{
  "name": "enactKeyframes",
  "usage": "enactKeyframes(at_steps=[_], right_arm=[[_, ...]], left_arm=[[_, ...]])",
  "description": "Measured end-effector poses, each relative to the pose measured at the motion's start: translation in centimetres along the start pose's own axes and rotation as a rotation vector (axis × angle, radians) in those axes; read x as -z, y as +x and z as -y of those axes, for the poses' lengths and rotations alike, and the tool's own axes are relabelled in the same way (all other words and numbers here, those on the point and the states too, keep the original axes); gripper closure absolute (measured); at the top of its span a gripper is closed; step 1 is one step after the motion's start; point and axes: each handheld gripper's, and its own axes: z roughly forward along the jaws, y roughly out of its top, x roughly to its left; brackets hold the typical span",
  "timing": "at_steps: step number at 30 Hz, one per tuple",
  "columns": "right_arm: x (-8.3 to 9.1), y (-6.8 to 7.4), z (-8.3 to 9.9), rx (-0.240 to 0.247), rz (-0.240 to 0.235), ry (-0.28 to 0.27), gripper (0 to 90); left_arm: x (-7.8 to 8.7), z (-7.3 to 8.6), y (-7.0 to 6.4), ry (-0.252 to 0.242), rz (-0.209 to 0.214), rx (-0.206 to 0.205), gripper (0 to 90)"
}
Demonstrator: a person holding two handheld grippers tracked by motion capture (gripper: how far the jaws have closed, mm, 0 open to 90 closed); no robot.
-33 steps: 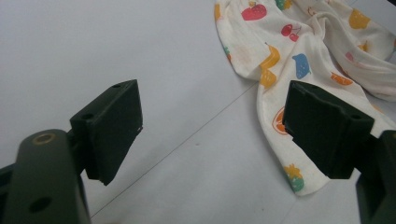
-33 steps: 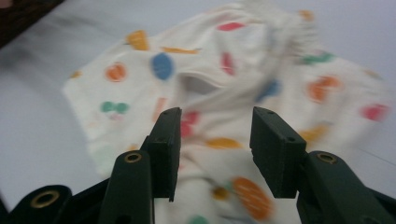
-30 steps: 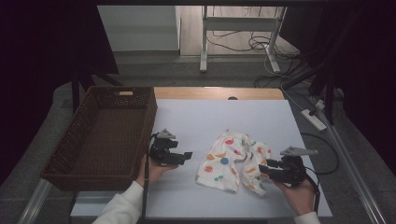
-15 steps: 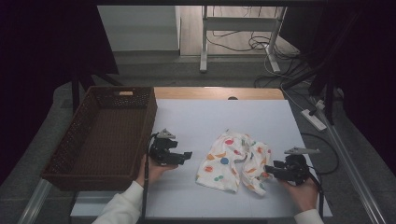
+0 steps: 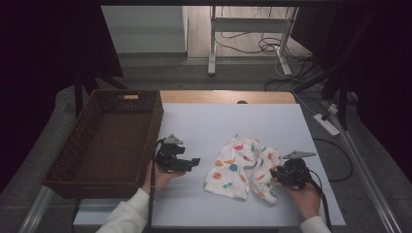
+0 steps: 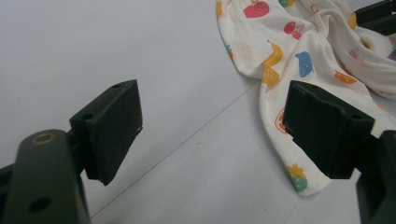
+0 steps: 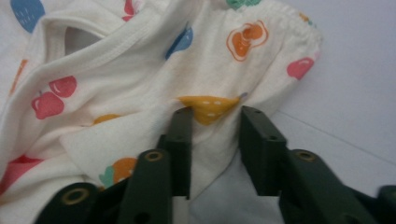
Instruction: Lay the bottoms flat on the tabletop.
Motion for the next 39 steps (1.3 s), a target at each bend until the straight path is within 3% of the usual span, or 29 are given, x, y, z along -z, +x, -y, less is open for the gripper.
enactKeyframes(at_steps=[6, 10, 16, 21, 25, 35, 39], right_arm=[[-0.2, 0.2, -0.4, 0.035, -0.008, 0.011, 87.9], [-0.2, -0.1, -0.8, 0.042, 0.008, 0.019, 88.9], [0.7, -1.5, -1.5, 0.020, 0.051, -0.029, 89.1], [0.6, -2.0, -1.7, -0.011, 0.023, -0.043, 88.1], [0.4, -1.8, -1.7, 0.010, 0.028, -0.032, 88.5], [0.2, -3.7, -3.4, 0.029, 0.125, -0.056, 88.9], [-0.1, -3.9, -3.5, 0.037, 0.136, -0.046, 87.9]], left_arm=[[0.0, 0.0, -0.1, -0.002, 0.000, -0.001, 18.9], [0.0, 0.0, 0.0, -0.002, 0.001, -0.001, 18.9], [0.0, 0.0, 0.1, -0.002, 0.000, 0.004, 18.9], [0.1, 0.0, 0.1, -0.005, 0.000, 0.004, 18.9], [0.1, 0.0, 0.1, -0.005, 0.001, 0.004, 18.9], [0.1, 0.1, 0.2, -0.003, -0.002, 0.007, 18.9], [0.2, 0.1, 0.3, -0.003, -0.004, 0.007, 18.9]])
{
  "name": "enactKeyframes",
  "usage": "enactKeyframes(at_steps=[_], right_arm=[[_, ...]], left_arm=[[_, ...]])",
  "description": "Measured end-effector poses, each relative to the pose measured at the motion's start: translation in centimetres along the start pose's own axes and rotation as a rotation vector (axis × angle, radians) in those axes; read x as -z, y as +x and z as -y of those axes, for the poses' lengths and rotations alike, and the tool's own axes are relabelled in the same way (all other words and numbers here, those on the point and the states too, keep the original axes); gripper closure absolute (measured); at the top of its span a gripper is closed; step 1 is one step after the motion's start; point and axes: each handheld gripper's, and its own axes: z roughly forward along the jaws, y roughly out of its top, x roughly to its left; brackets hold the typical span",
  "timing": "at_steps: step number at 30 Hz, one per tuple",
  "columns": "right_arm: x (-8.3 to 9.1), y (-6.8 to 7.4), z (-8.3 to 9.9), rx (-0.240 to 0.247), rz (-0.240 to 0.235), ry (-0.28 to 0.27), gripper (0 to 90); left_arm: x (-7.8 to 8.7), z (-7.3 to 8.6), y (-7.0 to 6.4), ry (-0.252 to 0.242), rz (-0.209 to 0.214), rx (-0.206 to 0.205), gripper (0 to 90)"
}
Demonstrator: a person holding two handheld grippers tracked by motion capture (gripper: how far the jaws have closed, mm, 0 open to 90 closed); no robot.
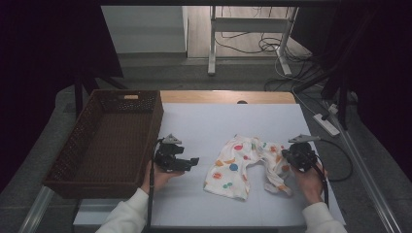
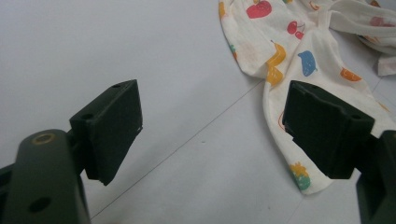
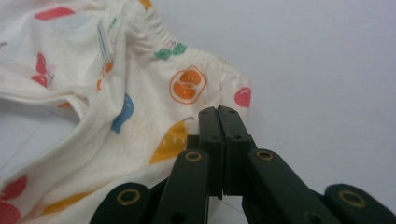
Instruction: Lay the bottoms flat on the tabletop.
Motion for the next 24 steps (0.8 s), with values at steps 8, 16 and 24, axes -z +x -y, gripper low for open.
enactKeyframes(at_steps=[8, 16, 24], right_arm=[[2.8, 1.1, 0.6, -0.060, -0.085, -0.077, 60.7], [6.1, 3.1, 3.4, -0.046, -0.233, -0.119, 54.4], [6.7, 4.8, 5.8, -0.001, -0.261, -0.055, 56.4]], left_arm=[[0.1, 0.0, -0.1, -0.004, 0.003, -0.001, 18.9], [0.0, -0.2, -0.1, -0.003, 0.009, -0.005, 18.9], [-0.3, -0.5, -0.2, -0.004, 0.014, -0.010, 18.9]])
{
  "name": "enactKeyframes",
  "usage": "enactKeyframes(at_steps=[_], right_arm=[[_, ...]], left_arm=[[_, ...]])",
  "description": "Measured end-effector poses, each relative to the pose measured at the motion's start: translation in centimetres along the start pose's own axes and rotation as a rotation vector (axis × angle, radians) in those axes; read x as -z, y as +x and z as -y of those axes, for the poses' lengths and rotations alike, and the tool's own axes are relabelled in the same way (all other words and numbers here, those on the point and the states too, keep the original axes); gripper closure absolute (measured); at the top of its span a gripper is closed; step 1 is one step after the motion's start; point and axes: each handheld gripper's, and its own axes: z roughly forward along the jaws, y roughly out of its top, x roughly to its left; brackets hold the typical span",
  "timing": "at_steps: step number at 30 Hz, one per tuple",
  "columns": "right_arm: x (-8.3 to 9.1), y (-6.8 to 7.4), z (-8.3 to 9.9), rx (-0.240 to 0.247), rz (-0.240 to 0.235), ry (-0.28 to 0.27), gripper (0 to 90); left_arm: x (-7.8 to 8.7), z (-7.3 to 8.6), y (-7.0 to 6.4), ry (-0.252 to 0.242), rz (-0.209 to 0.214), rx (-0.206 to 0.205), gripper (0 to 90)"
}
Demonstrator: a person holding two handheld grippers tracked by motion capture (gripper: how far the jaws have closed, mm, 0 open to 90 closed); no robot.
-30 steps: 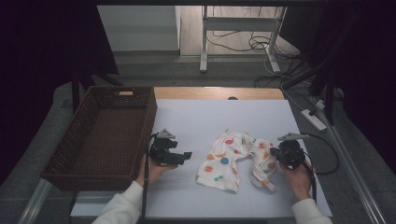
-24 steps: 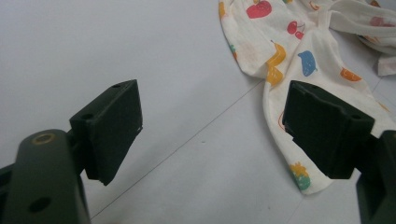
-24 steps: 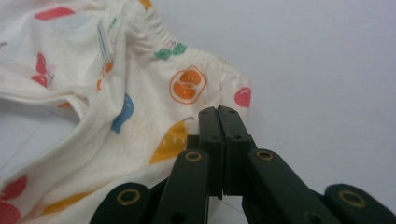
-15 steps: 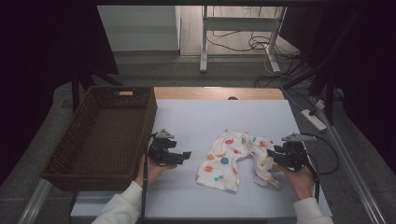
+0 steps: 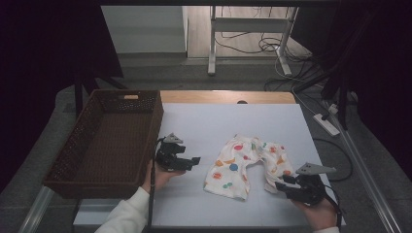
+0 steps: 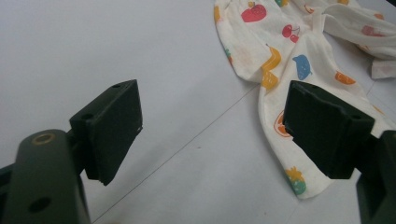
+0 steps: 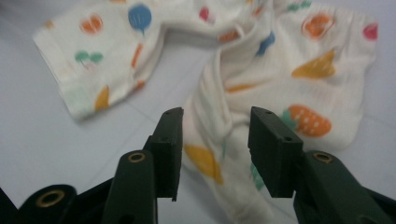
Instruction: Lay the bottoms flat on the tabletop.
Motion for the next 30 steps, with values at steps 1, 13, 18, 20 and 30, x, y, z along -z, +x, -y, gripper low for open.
enactKeyframes(at_steps=[1, 13, 18, 20, 30], right_arm=[[-0.1, 0.0, 0.2, 0.002, 0.005, 0.013, 58.4], [0.4, 2.8, -1.0, 0.043, 0.018, 0.026, 82.5], [-0.5, 4.9, -2.3, 0.102, -0.029, 0.021, 82.2], [-1.5, 5.1, -2.5, 0.094, -0.057, 0.030, 82.2], [-5.7, 5.5, -3.4, 0.079, -0.109, 0.074, 82.0]], left_arm=[[0.0, 0.0, 0.0, 0.000, 0.001, 0.000, 18.9], [-0.4, -0.4, -0.2, 0.005, 0.010, -0.011, 18.9], [-0.5, -0.4, -0.2, 0.006, 0.010, -0.012, 18.9], [-0.5, -0.4, -0.2, 0.007, 0.011, -0.011, 18.9], [-0.5, -0.3, -0.1, 0.011, 0.008, -0.010, 18.9]])
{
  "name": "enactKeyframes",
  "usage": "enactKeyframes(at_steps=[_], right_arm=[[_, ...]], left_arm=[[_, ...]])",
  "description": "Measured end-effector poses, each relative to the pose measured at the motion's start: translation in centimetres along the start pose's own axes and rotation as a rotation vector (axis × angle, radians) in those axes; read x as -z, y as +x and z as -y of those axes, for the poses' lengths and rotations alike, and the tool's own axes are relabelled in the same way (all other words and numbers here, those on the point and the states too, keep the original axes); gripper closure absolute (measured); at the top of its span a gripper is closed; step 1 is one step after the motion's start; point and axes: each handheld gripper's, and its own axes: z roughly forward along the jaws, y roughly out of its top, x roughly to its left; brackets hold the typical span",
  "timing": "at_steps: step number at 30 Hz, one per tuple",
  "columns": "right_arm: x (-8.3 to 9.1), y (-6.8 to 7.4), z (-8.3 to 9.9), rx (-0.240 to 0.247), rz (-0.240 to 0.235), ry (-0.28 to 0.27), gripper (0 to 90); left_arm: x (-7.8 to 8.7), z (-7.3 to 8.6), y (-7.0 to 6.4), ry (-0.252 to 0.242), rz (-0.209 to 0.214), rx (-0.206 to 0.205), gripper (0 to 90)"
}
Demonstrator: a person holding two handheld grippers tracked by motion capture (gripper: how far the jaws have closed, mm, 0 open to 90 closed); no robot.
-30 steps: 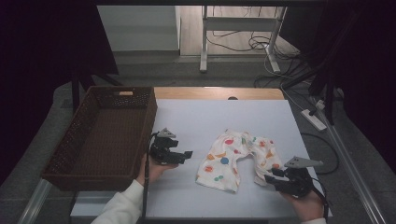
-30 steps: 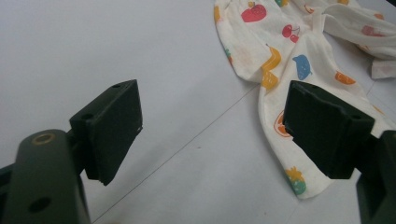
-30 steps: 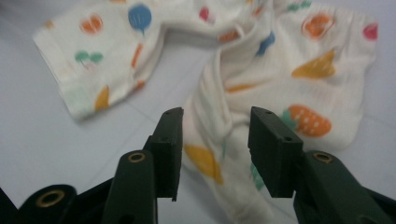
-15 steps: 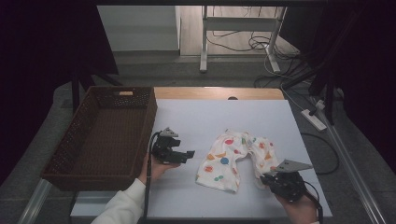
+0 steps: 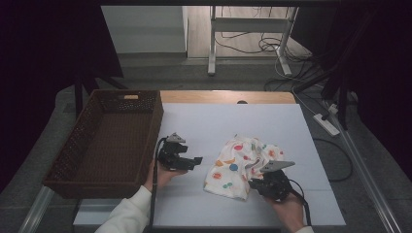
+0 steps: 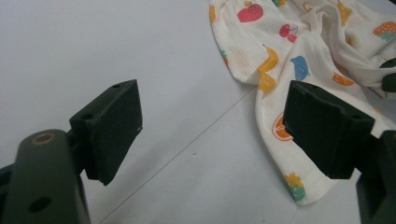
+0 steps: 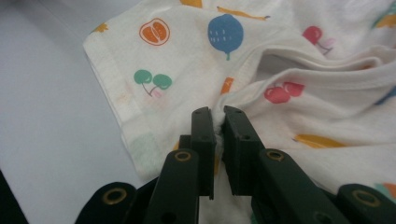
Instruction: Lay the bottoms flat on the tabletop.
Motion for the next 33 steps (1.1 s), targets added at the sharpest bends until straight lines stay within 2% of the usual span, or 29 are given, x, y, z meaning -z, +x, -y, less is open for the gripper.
enactKeyframes(at_steps=[3, 6, 8, 12, 15, 22, 28, 33], right_arm=[[-0.6, 0.0, 0.0, -0.010, -0.012, 0.008, 79.5], [-0.3, -0.2, 0.2, -0.022, -0.017, -0.015, 71.8], [0.4, -0.4, 0.2, -0.038, -0.013, -0.057, 62.9], [2.5, -0.9, 0.3, -0.057, 0.021, -0.129, 58.3], [3.9, -1.8, 0.8, -0.091, 0.049, -0.160, 57.3], [5.0, -3.6, 2.9, -0.143, 0.160, -0.119, 57.5], [4.7, -4.9, 4.2, -0.185, 0.205, -0.058, 57.7], [4.6, -5.6, 4.6, -0.212, 0.226, -0.053, 56.6]], left_arm=[[0.0, 0.0, 0.0, 0.000, -0.001, -0.001, 18.9], [0.1, 0.0, 0.0, -0.002, -0.002, 0.000, 18.9], [0.1, 0.0, 0.0, -0.002, -0.003, 0.000, 18.9], [0.1, 0.0, 0.0, -0.002, -0.002, -0.001, 18.9], [0.1, 0.0, 0.0, -0.002, -0.003, -0.001, 18.9], [0.0, 0.0, -0.1, 0.001, -0.001, -0.003, 18.9], [0.0, 0.0, -0.1, -0.001, 0.000, -0.004, 18.9], [0.1, 0.0, -0.1, -0.001, 0.001, -0.002, 18.9]])
